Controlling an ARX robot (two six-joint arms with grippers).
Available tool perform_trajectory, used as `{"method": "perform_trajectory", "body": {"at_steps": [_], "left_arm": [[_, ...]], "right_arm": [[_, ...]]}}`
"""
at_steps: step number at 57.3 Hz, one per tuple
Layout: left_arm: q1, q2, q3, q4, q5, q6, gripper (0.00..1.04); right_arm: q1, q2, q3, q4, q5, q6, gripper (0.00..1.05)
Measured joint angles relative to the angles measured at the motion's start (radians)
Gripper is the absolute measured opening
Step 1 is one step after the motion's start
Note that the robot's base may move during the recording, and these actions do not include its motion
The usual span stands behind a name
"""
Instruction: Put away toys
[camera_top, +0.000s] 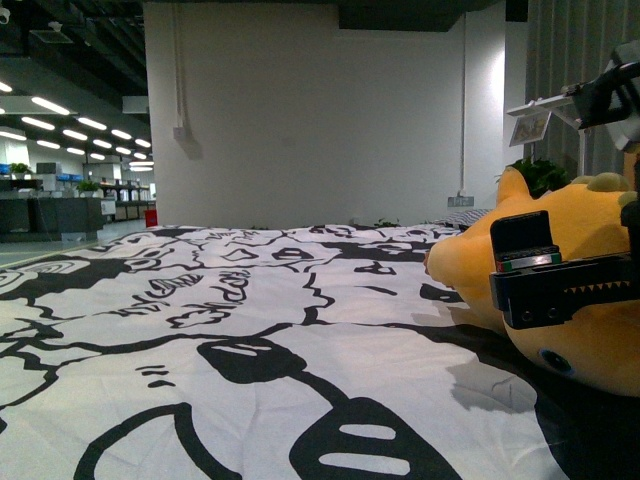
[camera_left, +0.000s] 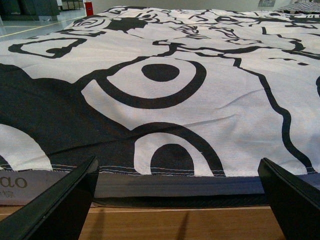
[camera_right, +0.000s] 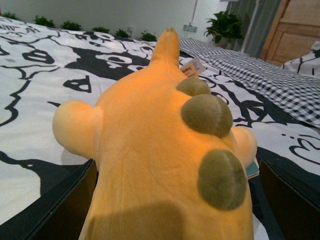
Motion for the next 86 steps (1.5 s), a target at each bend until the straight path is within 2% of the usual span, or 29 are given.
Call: {"method": "perform_trajectory", "body": {"at_steps": [18,27,49,57,63,65,69,86], "left_arm": [[0.0,0.0,0.0,0.0,0.0,0.0,0.98],[0.0,0.0,0.0,0.0,0.0,0.0,0.98],[0.0,0.0,0.0,0.0,0.0,0.0,0.98],[0.0,0.0,0.0,0.0,0.0,0.0,0.98],[0.0,0.0,0.0,0.0,0.0,0.0,0.98],[0.0,0.0,0.0,0.0,0.0,0.0,0.98],[0.0,0.0,0.0,0.0,0.0,0.0,0.98],[0.0,0.0,0.0,0.0,0.0,0.0,0.98]], "right_arm": [[-0.042,0.079,0.176,-0.323,0.03,0.024,0.98],[-0.055,0.08,0.212,-0.399,0.029,0.041,0.97],[-0.092,0.058,0.216,-0.481,-0.067,0.106,0.47],[-0.136,-0.004,0.218,-0.526,-0.227,0.181,0.21],[-0.171,-0.05,0.217,-0.542,-0.322,0.211,0.12],[-0.2,-0.085,0.217,-0.552,-0.388,0.222,0.09],[-0.256,-0.151,0.217,-0.566,-0.5,0.247,0.08],[-0.483,-0.348,0.205,-0.561,-0.85,0.337,0.08]]}}
